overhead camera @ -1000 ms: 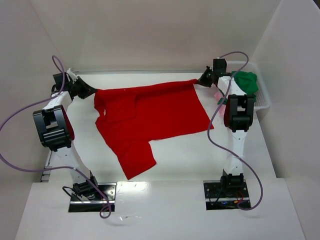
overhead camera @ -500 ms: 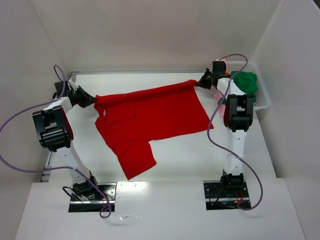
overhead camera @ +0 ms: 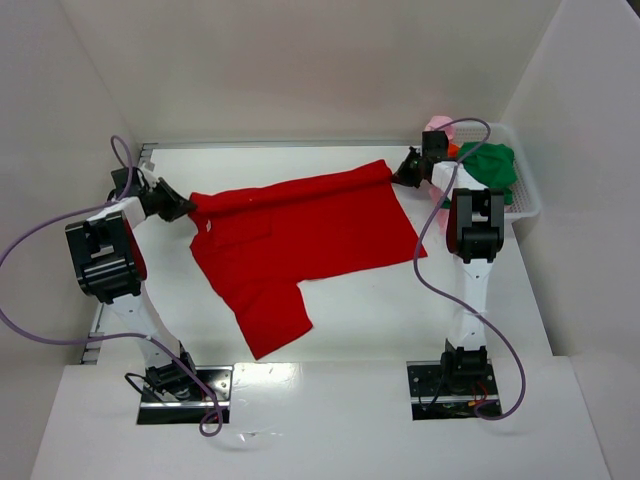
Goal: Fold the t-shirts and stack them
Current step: Fold the flattened tshirt in 1/3 of the way
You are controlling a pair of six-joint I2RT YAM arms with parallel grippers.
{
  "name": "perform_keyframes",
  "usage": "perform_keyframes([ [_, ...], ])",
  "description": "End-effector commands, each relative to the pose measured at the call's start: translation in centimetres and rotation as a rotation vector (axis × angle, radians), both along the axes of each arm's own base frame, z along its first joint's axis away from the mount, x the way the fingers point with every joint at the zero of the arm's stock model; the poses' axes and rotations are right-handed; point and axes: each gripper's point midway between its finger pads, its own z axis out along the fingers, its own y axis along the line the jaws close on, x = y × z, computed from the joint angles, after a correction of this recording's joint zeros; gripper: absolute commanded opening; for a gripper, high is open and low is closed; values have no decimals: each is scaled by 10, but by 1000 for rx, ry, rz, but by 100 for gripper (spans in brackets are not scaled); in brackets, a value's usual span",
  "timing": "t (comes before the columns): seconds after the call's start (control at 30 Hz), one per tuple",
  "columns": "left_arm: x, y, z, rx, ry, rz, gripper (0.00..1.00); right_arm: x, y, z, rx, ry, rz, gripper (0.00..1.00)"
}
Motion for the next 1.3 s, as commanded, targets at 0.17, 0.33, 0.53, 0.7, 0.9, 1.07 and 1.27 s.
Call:
perform_keyframes([
  [0.17, -13, 7, -7, 36, 2, -1, 0, -2, -21, -24, -49, 31, -52, 0],
  [0.33, -15, 6, -6, 36, 2, -1, 1, -4, -22, -22, -56, 31, -58, 0],
  [0.53, -18, 5, -9, 33, 10, -2, 2, -2, -22, -17, -56, 52, -58, 0],
  [0.7, -20, 2, -7, 27, 6, -8, 2, -6, -25, -19, -66, 63, -78, 0],
  [0.9, -29, -3, -9, 12, 23, -14, 2, -10, -25, -16, -66, 65, -78, 0],
  [1.07, -32, -4, -12, 8, 31, -14, 2, -10, -25, -16, -66, 66, -78, 0],
  [1.27, -32, -3, -13, 8, 37, -2, 7, -11, -25, -21, -66, 75, -78, 0],
])
